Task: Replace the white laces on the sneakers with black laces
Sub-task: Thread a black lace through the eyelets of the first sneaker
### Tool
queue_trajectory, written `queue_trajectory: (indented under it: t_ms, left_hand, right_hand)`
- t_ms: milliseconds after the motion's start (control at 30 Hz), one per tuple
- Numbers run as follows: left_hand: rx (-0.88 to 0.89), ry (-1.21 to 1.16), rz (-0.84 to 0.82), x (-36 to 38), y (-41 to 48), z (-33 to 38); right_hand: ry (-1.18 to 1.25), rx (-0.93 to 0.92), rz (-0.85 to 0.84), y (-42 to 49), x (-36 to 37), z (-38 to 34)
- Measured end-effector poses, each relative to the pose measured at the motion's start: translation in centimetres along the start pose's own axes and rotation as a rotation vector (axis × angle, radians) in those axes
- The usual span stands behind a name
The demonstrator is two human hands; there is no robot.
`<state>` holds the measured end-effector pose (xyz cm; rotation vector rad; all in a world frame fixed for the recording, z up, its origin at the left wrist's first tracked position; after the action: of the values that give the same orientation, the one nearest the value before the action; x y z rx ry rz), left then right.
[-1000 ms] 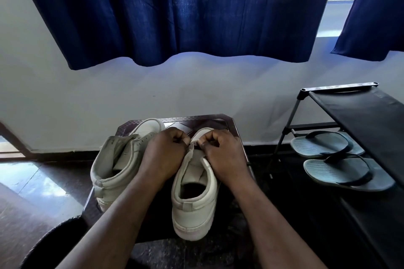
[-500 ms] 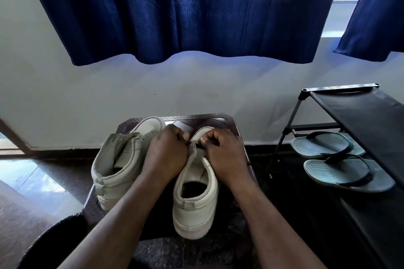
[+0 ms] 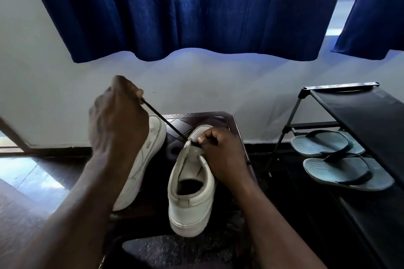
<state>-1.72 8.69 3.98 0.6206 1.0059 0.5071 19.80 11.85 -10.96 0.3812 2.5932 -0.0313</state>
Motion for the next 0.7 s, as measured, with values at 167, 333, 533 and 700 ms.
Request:
queue_trajectory:
  t_ms: [167, 333, 533, 700]
  left_hand:
    - [0.195, 0.035, -0.188, 2.5, -0.6, 0.7]
    - [0.326, 0.135, -0.601, 7.7, -4.0, 2.5]
    - [0.308, 0.200, -0.656, 8.5, -4.3, 1.8]
    - [0.239, 0.202, -0.497, 6.5, -2.9, 1.7]
  right_hand:
    - [-0.015, -0.010, 0.007, 0.3, 0.2, 0.1]
    - [0.017, -0.038, 0.016, 0.6, 0.2, 0.3]
    - [0.005, -0.032, 0.027, 0.7, 0.1, 0.6]
    - [-0.029, -0.042, 0.031, 0.5, 0.0, 0.5]
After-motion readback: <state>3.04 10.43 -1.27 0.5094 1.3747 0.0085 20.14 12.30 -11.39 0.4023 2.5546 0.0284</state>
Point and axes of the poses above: each hand's wrist, its own y-axis towards the middle knuckle, its own x-axis out of the palm, z = x × y, the point moved 7 cm from there along y, towards the middle knuckle, and after that the axes turned 11 degrees about x, right-handed, at the moved point
